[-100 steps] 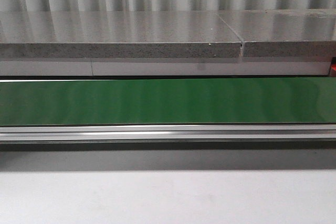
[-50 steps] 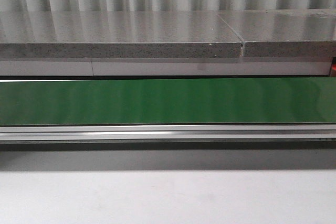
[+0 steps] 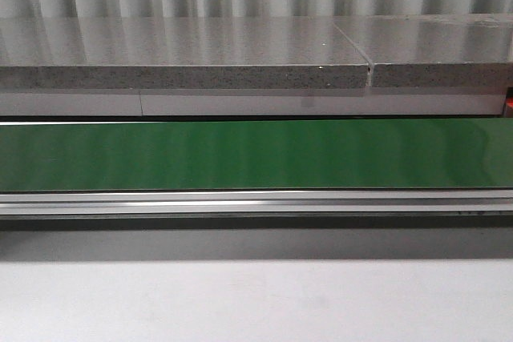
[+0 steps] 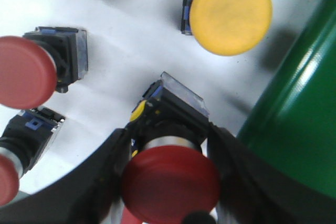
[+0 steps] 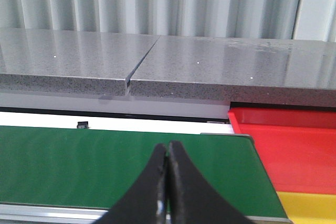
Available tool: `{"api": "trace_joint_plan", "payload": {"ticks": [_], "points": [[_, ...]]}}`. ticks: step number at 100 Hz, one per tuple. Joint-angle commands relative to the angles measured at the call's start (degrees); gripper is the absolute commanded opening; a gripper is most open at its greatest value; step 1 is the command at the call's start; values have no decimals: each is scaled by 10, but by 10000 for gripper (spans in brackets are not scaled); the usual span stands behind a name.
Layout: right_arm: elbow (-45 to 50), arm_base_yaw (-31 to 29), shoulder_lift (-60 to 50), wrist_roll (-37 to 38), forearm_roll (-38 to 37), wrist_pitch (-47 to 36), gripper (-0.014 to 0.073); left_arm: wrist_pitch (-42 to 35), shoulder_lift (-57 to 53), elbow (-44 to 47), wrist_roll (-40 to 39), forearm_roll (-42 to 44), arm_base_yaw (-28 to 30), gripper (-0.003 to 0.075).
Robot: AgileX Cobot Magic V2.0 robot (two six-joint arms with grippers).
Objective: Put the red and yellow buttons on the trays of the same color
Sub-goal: 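Grasp a red push button with the left gripper, then set the red button on the green belt and open the left gripper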
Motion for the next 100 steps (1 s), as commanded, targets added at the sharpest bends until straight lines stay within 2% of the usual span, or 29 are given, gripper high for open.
{"api": "trace_joint_plan", "payload": {"ticks": [1, 22, 42, 63, 100], "points": [[-3, -2, -8, -3, -6, -47, -67, 15, -51, -19, 13, -2, 0, 221], [-3, -2, -8, -3, -6, -47, -67, 76, -65, -77, 24, -2, -13, 221], [-3, -2, -8, -3, -6, -47, -67, 97, -63, -130, 24, -2, -77, 221], [-3, -2, -8, -3, -6, -47, -67, 93, -51, -133, 30, 4, -138, 221], [-3, -2, -8, -3, -6, -47, -67, 97, -2, -133, 30, 4, -151, 222]]}}
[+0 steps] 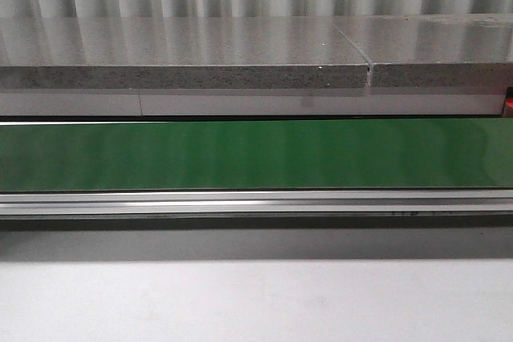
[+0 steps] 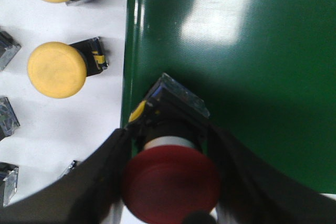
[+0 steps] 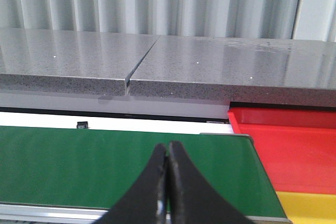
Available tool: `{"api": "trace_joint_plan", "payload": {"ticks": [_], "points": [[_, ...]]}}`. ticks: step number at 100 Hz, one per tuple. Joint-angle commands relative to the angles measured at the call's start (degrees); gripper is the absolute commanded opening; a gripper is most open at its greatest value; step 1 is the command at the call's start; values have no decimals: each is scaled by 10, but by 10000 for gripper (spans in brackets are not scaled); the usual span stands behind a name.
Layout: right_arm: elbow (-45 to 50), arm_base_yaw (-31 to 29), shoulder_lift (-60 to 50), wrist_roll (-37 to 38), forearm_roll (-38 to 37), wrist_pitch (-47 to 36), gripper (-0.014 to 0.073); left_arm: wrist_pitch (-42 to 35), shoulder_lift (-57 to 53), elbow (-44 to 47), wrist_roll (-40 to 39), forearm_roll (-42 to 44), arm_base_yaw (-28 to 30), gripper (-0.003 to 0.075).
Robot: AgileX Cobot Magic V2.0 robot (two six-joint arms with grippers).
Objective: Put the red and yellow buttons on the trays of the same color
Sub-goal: 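Set the red button on the green belt and open the left gripper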
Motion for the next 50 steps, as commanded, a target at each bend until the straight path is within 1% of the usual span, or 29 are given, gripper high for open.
{"api": "trace_joint_plan", "payload": {"ticks": [1, 8, 15, 27, 28, 37, 40, 50], "points": [[-3, -2, -8, -3, -6, -47, -67, 20, -22, -17, 1, -1, -4, 223], [-3, -2, -8, -3, -6, -47, -67, 20, -22, -17, 3, -1, -4, 233], [-3, -2, -8, -3, -6, -47, -67, 20, -22, -17, 6, -1, -4, 273], [-3, -2, -8, -3, -6, -47, -67, 17, -22, -17, 15, -10, -4, 389], [-3, -2, -8, -3, -6, -47, -67, 17, -22, -17, 15, -10, -4, 410], [-3, -2, -8, -3, -6, -47, -67, 12, -22, -19, 15, -13, -4, 474], [-3, -2, -8, -3, -6, -47, -67, 11, -22, -18, 15, -15, -4, 488], [-3, -2, -8, -3, -6, -47, -67, -6, -22, -18, 15, -29, -4, 494]]}}
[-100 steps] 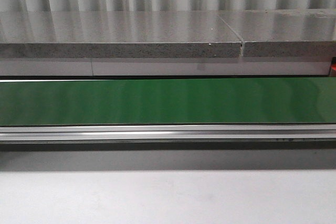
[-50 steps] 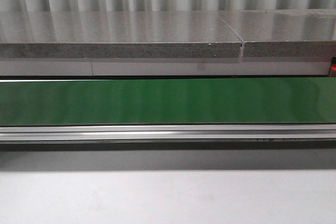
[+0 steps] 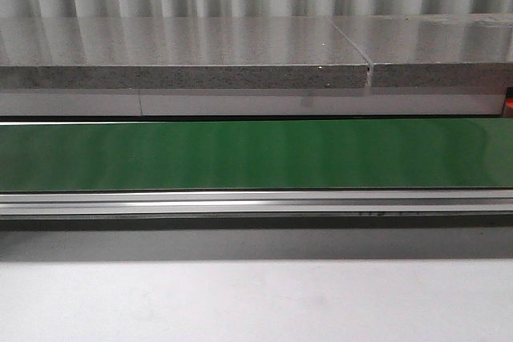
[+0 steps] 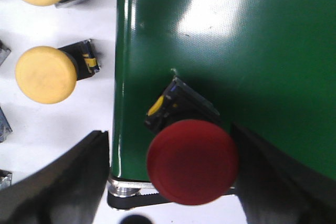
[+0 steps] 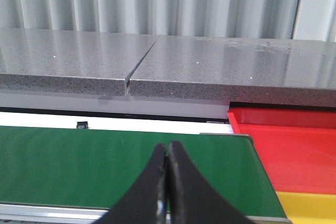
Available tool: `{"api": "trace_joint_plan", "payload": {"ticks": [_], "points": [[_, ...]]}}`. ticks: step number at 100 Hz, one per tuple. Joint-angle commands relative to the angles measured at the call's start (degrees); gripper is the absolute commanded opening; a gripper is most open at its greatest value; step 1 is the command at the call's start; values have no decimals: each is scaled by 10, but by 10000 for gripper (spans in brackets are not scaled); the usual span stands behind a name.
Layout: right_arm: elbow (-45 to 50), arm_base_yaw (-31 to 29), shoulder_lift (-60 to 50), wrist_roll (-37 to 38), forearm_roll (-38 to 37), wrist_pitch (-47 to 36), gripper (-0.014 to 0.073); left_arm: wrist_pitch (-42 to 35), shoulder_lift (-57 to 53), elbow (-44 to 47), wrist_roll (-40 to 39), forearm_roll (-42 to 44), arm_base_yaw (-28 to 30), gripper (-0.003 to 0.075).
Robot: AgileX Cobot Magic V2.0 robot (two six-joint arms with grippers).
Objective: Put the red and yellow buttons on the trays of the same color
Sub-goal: 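Set the red button on the green belt and open the left gripper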
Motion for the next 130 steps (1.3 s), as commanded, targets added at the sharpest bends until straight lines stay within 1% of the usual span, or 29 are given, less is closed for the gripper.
{"api": "trace_joint_plan", "payload": {"ticks": [1, 16, 40, 50, 58, 68, 79, 90, 103, 130], "points": [[-3, -2, -8, -3, -6, -47, -67, -6, -26, -18, 1, -20, -4, 494], [-3, -2, -8, -3, -6, -47, -67, -11, -26, -32, 1, -36, -4, 494], [-3, -2, -8, -3, -6, -47, -67, -6, -26, -119, -1, -37, 6, 494], [-3, -2, -8, -3, -6, -47, -67, -5, -26, -143, -12, -33, 22, 494], [-3, -2, -8, -3, -6, -47, -67, -20, -26, -144, -30, -23, 40, 494], [-3, -2, -8, -3, -6, -47, -67, -29, -21, -145, -32, -19, 64, 494], [-3, -2, -8, -3, -6, -47, -67, -25, 2, -145, -32, -19, 88, 494], [-3, -2, -8, -3, -6, -47, -67, -25, 36, -145, -32, -21, 100, 494], [-3, -2, -8, -3, -6, -47, -67, -40, 72, -153, -32, -20, 106, 494], [-3, -2, -8, -3, -6, -47, -67, -44, 148, -202, -32, -32, 107, 494]]}}
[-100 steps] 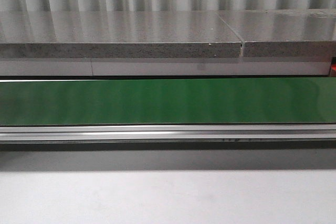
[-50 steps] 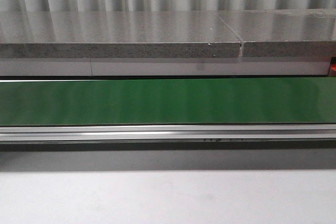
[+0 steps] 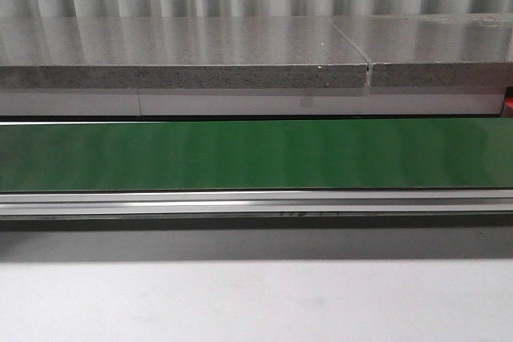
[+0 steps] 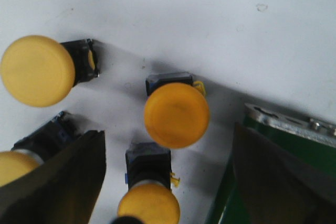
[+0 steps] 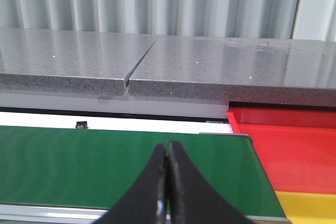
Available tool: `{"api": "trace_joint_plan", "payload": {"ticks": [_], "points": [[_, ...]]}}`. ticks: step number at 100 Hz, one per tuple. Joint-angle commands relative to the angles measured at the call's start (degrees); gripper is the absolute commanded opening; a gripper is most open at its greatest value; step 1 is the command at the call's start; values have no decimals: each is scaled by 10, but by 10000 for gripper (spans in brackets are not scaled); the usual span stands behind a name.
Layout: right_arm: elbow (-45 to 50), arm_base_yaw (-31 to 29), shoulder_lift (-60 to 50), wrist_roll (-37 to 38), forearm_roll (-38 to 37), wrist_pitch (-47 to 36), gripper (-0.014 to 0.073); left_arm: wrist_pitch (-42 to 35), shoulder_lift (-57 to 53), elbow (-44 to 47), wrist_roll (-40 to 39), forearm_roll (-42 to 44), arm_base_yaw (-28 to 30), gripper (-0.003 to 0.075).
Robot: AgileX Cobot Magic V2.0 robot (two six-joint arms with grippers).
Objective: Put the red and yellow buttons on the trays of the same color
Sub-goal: 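Set the red button on the green belt and open the left gripper, then grasp a yellow push button from the table with the left gripper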
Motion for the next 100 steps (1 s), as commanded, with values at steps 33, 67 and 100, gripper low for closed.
{"api": "trace_joint_plan", "payload": {"ticks": [33, 67, 100], "points": [[-3, -2, -8, -3, -6, -47, -67, -11, 36, -44, -6, -15, 2, 492], [-3, -2, -8, -3, -6, -47, -67, -14, 50, -45, -6, -16, 2, 378], [-3, -2, -8, -3, -6, -47, -67, -9, 38, -49, 8, -16, 1, 227]]}}
